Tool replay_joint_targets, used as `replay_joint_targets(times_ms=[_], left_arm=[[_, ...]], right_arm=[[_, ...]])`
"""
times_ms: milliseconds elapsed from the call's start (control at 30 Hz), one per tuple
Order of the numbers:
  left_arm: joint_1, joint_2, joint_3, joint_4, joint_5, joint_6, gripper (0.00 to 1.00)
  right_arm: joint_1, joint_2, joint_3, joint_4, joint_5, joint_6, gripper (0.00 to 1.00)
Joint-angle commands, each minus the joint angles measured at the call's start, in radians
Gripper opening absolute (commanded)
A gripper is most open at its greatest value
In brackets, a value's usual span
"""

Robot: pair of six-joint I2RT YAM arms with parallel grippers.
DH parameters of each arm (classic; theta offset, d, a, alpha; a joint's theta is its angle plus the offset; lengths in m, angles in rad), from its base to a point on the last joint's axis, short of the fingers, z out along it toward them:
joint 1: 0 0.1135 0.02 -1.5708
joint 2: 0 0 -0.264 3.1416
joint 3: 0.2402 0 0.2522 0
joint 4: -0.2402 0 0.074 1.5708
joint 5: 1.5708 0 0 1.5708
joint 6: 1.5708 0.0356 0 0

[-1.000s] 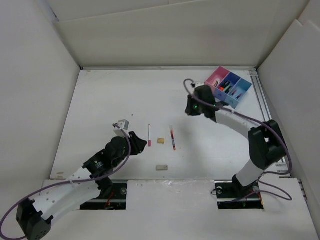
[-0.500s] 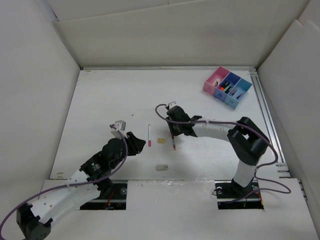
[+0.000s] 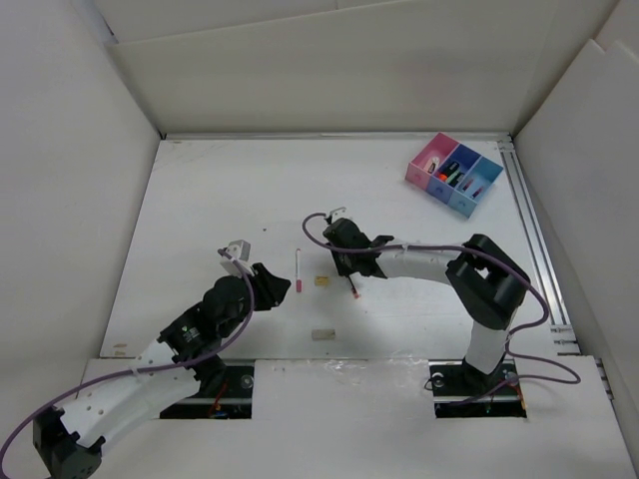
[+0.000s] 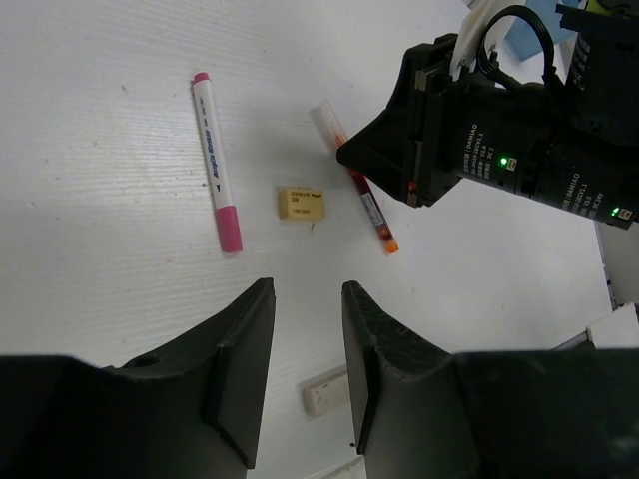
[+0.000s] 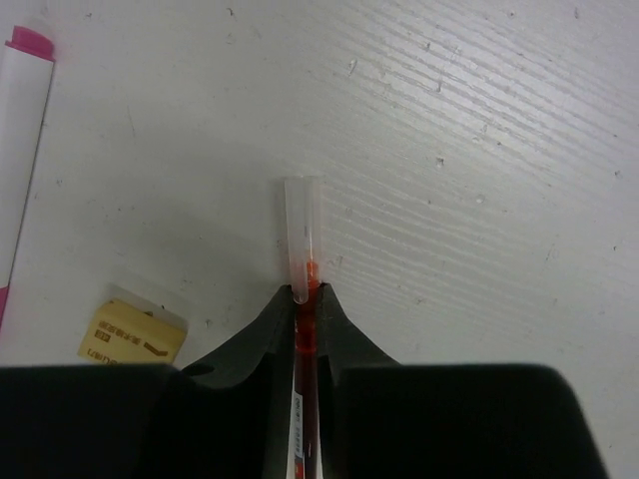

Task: Sort the stationery into containers
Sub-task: Pick up the pen from the center of the board.

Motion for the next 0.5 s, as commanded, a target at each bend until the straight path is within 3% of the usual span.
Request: replay_joint_targets(times_ms=[0,233,467], left_arm=[[-0.004,-0.014,0.009,0.010,-0.009,-0.004,0.30],[-0.004,-0.005,0.009,0.010,-0.009,-0.004,0.30],[-0.004,0.015,0.009,0.030,0.001,-0.004,0.30]], right_arm=[[0.003,0.029,0.018,-0.030,0.028,0.015,0.08],[-0.102,-0.121,0.040,-0.030,0.008,-0.022,0.08],[-0.504,-0.194,0.194,-0.053,-0.165,-0.103,0.08]])
